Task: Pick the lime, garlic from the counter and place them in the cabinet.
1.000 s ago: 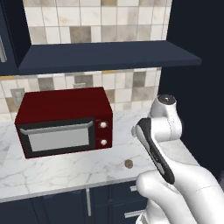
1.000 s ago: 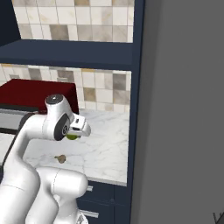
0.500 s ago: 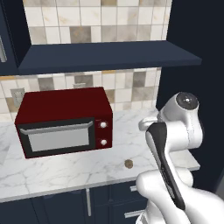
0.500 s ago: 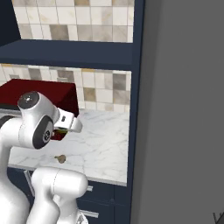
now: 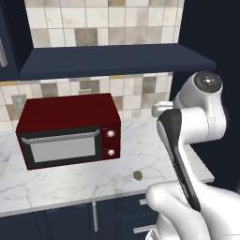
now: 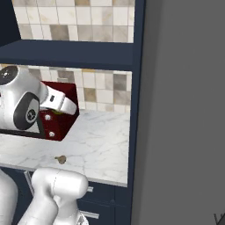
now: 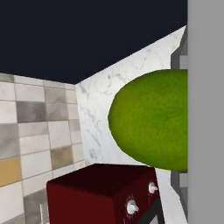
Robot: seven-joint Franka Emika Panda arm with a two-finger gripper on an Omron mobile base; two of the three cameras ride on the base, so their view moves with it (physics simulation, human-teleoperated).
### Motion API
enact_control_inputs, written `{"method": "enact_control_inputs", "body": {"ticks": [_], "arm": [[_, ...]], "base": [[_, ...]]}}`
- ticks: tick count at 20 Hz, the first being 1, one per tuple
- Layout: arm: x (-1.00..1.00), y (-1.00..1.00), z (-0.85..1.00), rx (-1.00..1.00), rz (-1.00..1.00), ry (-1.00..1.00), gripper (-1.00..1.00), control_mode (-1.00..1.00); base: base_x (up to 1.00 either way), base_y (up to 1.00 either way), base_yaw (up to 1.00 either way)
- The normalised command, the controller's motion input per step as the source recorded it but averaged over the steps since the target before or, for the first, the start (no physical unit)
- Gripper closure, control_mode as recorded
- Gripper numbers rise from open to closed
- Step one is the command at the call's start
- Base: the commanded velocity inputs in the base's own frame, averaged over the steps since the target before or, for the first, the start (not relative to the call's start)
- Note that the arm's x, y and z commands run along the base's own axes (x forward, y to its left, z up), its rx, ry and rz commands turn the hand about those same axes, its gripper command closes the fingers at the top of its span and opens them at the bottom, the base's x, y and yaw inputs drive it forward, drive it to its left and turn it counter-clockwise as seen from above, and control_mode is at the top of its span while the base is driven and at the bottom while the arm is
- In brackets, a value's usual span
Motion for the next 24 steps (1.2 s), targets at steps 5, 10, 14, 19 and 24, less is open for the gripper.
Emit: {"method": "enact_control_inputs", "body": {"ticks": [5,10,14,19,24], "arm": [[0.11,-0.05,0.98,0.0,-0.08,0.0,1.0,-1.0],[0.22,-0.11,0.62,0.0,-0.06,-0.02,1.0,-1.0],[0.37,-0.16,0.19,0.0,-0.08,-0.1,1.0,-1.0],[0.49,-0.13,0.0,0.0,-0.07,-0.22,1.0,-1.0],[0.5,-0.15,0.06,0.0,-0.07,-0.14,1.0,-1.0]], "base": [[0.0,0.0,0.0],[0.0,0.0,0.0],[0.0,0.0,0.0],[0.0,0.0,0.0],[0.0,0.0,0.0]]}}
